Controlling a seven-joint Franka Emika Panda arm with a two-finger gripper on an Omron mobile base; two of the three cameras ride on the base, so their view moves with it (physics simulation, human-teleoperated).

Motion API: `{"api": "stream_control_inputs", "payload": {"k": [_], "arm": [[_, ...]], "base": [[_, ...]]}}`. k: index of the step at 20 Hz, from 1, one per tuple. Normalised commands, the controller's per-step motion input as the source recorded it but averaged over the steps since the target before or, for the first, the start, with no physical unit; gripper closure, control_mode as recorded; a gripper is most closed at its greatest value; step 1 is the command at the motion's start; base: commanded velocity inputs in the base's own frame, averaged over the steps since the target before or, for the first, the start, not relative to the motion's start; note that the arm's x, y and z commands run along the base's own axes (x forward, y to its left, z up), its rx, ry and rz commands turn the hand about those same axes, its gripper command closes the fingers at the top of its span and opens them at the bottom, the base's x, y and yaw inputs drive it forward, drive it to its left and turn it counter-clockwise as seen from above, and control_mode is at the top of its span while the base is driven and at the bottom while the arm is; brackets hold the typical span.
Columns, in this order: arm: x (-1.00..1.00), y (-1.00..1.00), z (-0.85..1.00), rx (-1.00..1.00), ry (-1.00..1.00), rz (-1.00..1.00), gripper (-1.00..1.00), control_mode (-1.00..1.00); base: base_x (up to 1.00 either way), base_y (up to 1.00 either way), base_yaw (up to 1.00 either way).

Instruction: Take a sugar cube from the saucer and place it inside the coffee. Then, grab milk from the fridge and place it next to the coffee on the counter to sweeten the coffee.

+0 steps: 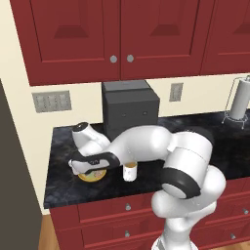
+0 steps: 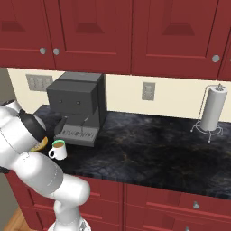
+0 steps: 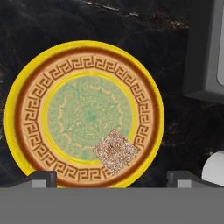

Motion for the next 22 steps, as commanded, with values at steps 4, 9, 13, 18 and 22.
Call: {"api": "stream_control_inputs", "payload": {"k": [4,9,13,18,22], "arm": [[0.01,0.0,-0.05,0.01,0.0,0.0,-1.0,-1.0],[0.03,0.0,-0.09,0.01,0.0,0.0,-1.0,-1.0],[0.03,0.0,-0.09,0.01,0.0,0.0,-1.0,-1.0],[0.0,-0.01,-0.08,0.02,0.0,0.0,-1.0,-1.0],[0.0,-0.14,-0.02,0.07,0.0,0.0,-1.0,-1.0]], "base": [[0.0,0.0,0.0],[0.0,0.0,0.0],[0.0,0.0,0.0],[0.0,0.0,0.0],[0.0,0.0,0.0]]}}
